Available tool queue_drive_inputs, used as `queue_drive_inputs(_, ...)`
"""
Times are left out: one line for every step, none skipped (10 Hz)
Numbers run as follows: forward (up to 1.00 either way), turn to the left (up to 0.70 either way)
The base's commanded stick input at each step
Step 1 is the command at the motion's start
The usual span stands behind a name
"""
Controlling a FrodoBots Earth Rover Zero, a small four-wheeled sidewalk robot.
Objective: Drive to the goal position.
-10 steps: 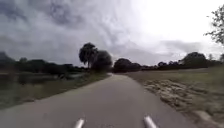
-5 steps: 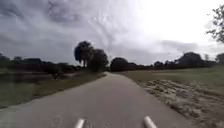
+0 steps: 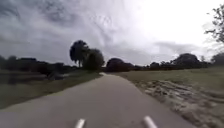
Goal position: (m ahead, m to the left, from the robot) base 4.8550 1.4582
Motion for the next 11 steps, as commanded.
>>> queue_drive_inputs(0.69,0.03)
queue_drive_inputs(0.69,0.03)
queue_drive_inputs(0.69,0.03)
queue_drive_inputs(0.69,0.03)
queue_drive_inputs(0.69,0.03)
queue_drive_inputs(0.69,0.04)
queue_drive_inputs(0.69,0.31)
queue_drive_inputs(0.69,0.35)
queue_drive_inputs(0.69,0.35)
queue_drive_inputs(0.69,0.35)
queue_drive_inputs(0.69,0.35)
